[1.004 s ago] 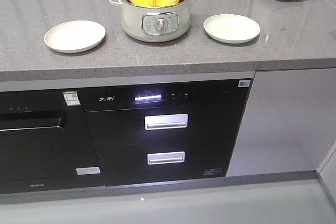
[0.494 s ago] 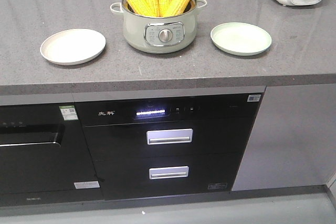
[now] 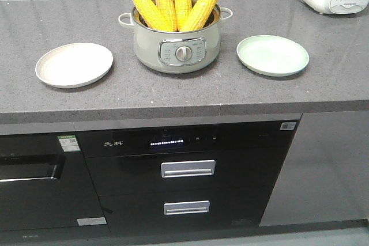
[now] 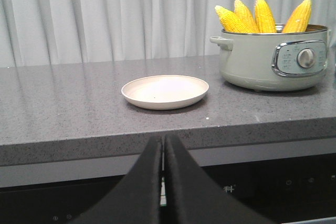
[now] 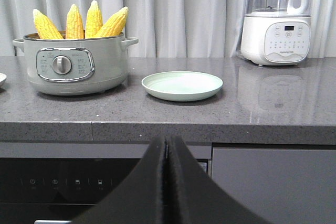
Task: Distribute corn equally
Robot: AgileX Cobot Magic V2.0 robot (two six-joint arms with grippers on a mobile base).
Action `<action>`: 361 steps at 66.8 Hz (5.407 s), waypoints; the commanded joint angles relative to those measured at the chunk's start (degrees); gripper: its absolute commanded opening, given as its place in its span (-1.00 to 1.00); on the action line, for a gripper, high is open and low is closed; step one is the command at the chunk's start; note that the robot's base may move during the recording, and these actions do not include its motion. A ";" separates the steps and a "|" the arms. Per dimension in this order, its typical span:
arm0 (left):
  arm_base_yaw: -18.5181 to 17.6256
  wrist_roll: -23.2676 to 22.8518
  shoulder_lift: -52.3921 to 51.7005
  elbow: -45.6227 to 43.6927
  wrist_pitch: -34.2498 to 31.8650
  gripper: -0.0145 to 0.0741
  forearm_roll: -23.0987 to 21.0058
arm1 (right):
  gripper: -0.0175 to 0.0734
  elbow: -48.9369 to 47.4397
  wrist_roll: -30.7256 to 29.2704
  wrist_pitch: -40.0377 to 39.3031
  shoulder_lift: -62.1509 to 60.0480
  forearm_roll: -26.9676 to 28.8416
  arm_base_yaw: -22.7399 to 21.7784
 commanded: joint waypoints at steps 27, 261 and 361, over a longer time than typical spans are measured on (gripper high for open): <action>-0.30 -0.69 -0.90 -0.92 -4.26 -0.69 -0.43 | -0.63 0.44 -0.34 -4.13 -0.38 -0.79 -0.24; -0.30 -0.76 -0.90 -1.99 -8.00 -0.69 -0.55 | -0.63 -0.18 -0.22 -6.01 -0.38 -0.22 -0.24; -0.30 -1.82 33.91 -46.57 24.56 0.17 -0.49 | 0.25 -44.74 -0.53 29.50 38.87 -5.96 -0.24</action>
